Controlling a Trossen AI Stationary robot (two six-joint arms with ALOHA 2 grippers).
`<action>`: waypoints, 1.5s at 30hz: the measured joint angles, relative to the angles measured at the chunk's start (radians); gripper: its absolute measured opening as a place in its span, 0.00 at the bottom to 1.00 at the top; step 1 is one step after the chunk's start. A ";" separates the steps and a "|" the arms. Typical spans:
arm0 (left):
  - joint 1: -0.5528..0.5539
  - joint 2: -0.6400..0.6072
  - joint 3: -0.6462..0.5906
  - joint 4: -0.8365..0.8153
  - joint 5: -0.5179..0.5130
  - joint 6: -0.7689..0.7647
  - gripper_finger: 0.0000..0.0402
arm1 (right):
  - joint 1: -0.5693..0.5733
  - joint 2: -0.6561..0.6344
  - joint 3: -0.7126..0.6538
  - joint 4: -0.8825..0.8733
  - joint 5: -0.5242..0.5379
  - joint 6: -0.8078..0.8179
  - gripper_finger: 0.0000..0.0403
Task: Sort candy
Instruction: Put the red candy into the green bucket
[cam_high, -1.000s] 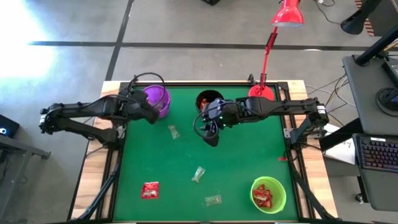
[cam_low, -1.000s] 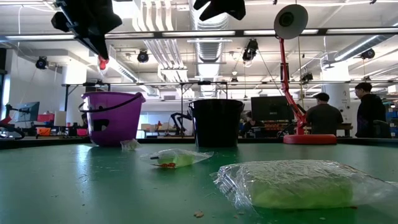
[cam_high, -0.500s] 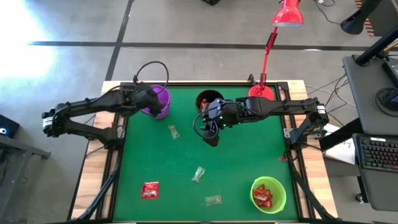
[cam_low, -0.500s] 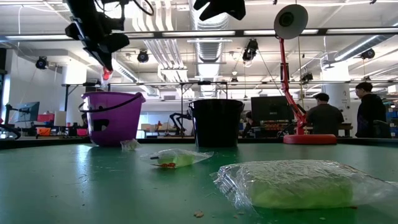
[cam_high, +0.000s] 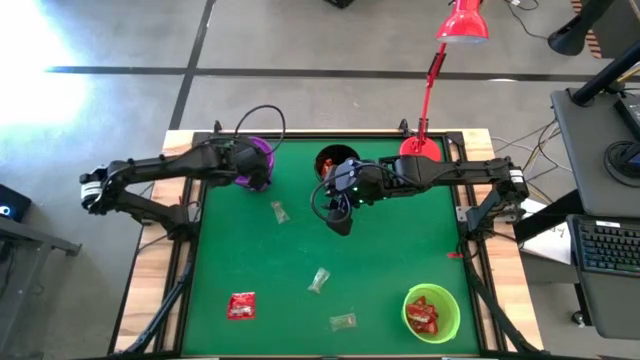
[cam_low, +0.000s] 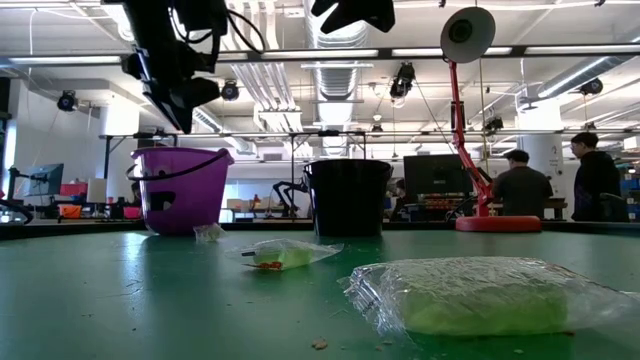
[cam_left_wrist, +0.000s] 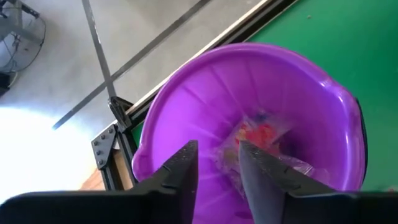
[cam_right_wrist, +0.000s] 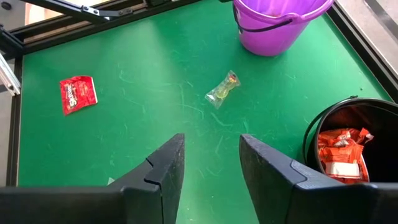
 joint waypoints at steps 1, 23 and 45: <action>0.000 0.002 0.000 0.000 0.000 0.000 0.26 | 0.000 0.000 0.000 0.000 0.000 0.000 0.36; -0.238 -0.115 0.044 0.027 0.301 0.026 0.29 | 0.000 0.000 -0.002 0.027 0.000 0.036 0.34; -0.754 -0.040 0.195 -0.115 0.700 -0.259 0.38 | 0.000 0.000 -0.002 0.026 0.001 0.036 0.39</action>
